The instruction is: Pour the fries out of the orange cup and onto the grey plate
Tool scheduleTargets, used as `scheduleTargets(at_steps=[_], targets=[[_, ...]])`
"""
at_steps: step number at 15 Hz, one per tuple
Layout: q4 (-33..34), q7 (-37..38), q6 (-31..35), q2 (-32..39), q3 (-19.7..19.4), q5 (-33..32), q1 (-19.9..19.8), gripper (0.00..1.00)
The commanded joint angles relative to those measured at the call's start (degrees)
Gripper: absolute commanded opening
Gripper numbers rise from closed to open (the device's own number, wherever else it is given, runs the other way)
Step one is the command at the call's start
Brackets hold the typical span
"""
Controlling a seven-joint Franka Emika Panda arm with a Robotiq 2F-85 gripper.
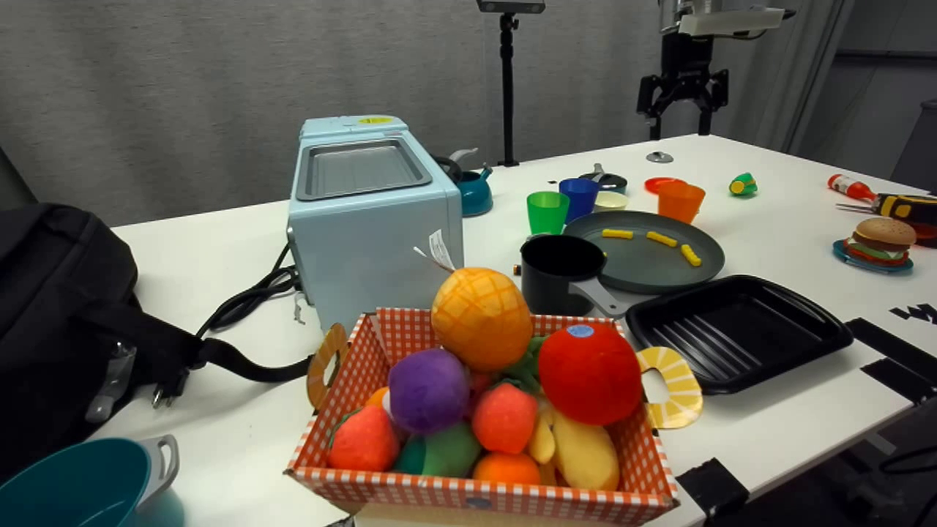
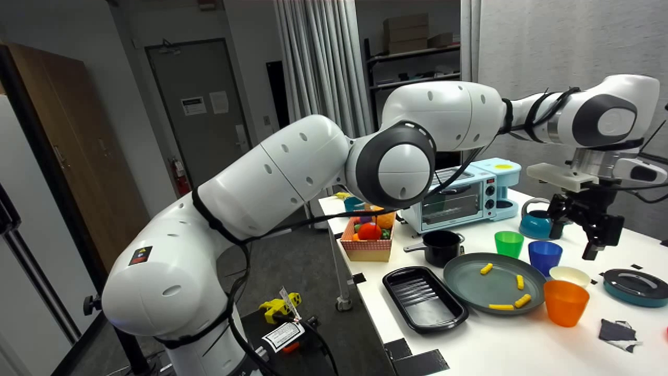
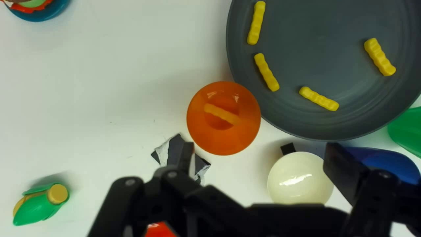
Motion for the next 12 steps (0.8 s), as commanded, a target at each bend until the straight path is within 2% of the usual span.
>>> scheduleTargets(at_steps=[1, 5, 6, 12], targets=[[-3.1, -3.8, -0.7, -3.1, 1.5, 1.8, -1.0, 1.00], [-4.6, -6.0, -0.5, -4.7, 2.0, 3.7, -1.6, 1.00], [-1.7, -3.7, 0.0, -2.2, 0.7, 2.4, -0.6, 1.00], [-2.6, -4.5, 0.0, -3.0, 1.1, 2.9, -0.9, 1.00]])
